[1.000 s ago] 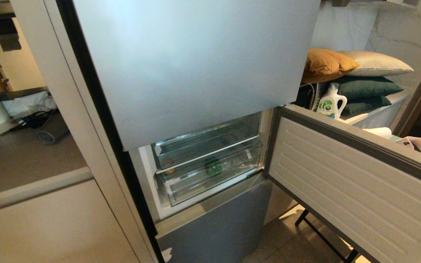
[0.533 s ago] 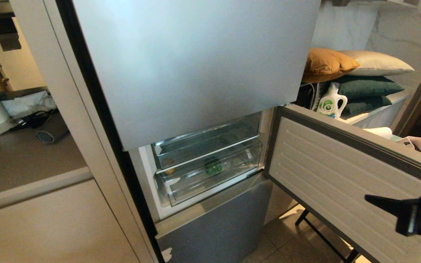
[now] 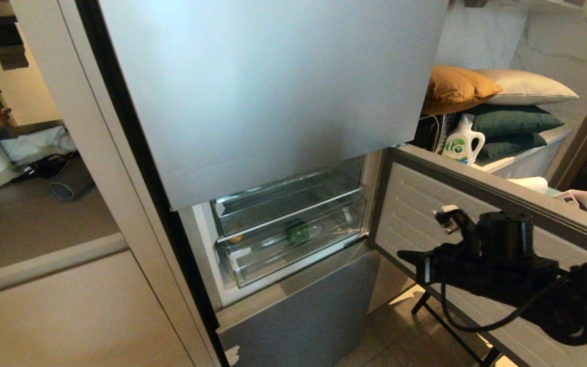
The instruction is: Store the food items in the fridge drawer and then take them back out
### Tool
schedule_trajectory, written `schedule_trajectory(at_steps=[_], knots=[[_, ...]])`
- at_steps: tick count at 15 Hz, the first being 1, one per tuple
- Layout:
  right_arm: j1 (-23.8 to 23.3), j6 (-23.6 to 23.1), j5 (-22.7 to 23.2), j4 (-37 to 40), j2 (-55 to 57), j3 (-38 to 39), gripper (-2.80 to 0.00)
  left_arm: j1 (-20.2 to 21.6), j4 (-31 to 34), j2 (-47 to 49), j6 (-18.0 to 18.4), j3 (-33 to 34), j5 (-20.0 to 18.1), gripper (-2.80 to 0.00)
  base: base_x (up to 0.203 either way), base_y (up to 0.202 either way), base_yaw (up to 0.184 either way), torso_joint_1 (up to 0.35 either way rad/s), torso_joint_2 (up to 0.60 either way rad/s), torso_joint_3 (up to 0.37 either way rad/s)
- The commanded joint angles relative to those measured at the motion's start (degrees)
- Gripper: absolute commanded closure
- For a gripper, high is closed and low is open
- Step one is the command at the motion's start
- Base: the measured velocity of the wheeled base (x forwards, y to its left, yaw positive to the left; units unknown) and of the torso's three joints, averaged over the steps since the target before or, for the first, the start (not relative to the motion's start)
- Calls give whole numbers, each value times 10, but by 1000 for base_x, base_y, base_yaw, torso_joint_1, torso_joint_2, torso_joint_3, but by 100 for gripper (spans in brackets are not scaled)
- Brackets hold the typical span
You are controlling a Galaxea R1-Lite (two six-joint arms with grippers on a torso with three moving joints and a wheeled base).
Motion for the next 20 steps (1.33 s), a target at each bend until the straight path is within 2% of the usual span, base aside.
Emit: schedule_trajectory(at_steps=[1, 4, 8, 20], knots=[[23, 0, 1, -25, 86, -31, 0, 0, 0, 0, 0, 5, 0, 0, 0, 0, 0, 0, 0, 0], [51, -1, -3, -78, 160, -92, 0, 0, 0, 0, 0, 5, 0, 0, 0, 0, 0, 0, 0, 0], [84, -2, -39, -102, 242, -195, 0, 0, 0, 0, 0, 5, -1, 0, 0, 0, 0, 0, 0, 0], [86, 0, -53, -102, 348, -356, 0, 0, 0, 0, 0, 5, 0, 0, 0, 0, 0, 0, 0, 0]])
